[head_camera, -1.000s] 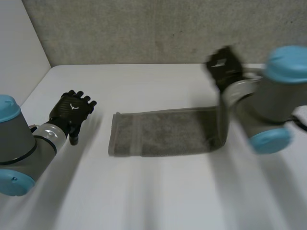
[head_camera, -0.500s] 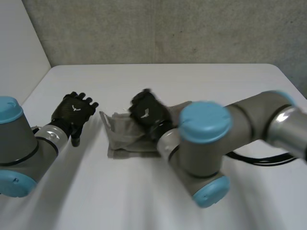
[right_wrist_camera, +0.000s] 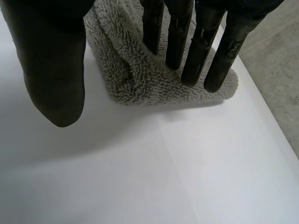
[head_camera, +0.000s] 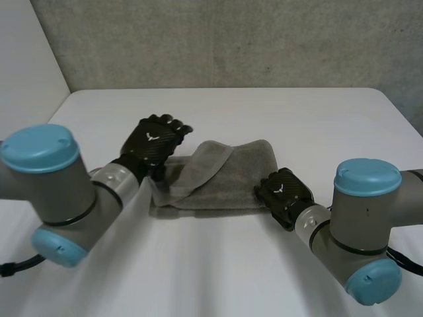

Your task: Fold the towel.

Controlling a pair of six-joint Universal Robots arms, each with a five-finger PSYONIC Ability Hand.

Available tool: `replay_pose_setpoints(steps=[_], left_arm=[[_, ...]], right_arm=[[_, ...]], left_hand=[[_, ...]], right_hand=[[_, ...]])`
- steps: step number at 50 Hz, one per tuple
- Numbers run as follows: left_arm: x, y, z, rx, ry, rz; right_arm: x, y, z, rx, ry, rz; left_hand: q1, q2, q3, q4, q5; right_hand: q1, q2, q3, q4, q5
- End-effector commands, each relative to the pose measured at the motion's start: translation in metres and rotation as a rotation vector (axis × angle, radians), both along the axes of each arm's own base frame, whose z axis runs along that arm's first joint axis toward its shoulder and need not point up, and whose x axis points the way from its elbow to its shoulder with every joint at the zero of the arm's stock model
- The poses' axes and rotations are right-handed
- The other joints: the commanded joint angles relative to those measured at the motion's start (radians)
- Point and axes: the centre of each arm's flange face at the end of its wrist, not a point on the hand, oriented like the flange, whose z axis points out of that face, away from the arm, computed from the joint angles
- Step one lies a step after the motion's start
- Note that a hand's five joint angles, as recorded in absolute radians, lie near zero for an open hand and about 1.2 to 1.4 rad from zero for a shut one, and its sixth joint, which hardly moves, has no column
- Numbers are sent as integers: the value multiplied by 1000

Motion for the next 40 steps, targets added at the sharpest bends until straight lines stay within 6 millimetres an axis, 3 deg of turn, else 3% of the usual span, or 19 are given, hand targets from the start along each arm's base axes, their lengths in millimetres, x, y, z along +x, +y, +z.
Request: replay_pose_setpoints(steps=[1,4,9,17,20,26,28,33,40], left_arm=[[-29,-10,-2,86,155,-31],[-34,-15,-5,96,170,-36],[-47,-28,-38,170,139,-31],[-50,-41,-65,243,89,11],[-49,-43,-66,247,84,35],[-28,-54,-63,223,61,213],[-10,-61,-49,188,65,322],[12,-66,-33,147,87,410],[22,-54,-36,160,79,418]], right_arm=[[2,-2,2,-20,-19,-5],[1,-2,1,-18,-22,-8],[2,-1,0,-8,-36,-10],[4,0,0,-20,-43,-3],[5,-1,1,-24,-46,-3],[6,-3,1,-40,-54,-3],[6,-4,1,-47,-58,-3],[7,-6,2,-57,-75,-6],[8,-10,-1,-23,-144,-39]], left_hand=[[-44,-43,-28,-49,-191],[-44,-43,-28,-49,-191],[-41,-40,-25,-46,-188],[-35,-34,-19,-40,-182],[-32,-31,-16,-37,-179],[-32,-31,-16,-37,-179],[-35,-34,-19,-40,-182],[-38,-37,-22,-43,-185],[-44,-43,-28,-49,-191]], right_hand=[[8,20,15,16,7],[5,17,12,13,5],[5,17,12,13,5],[8,20,15,16,7],[8,20,15,16,7],[19,31,26,28,19],[66,78,73,75,66],[148,160,155,157,148],[254,266,261,262,254]])
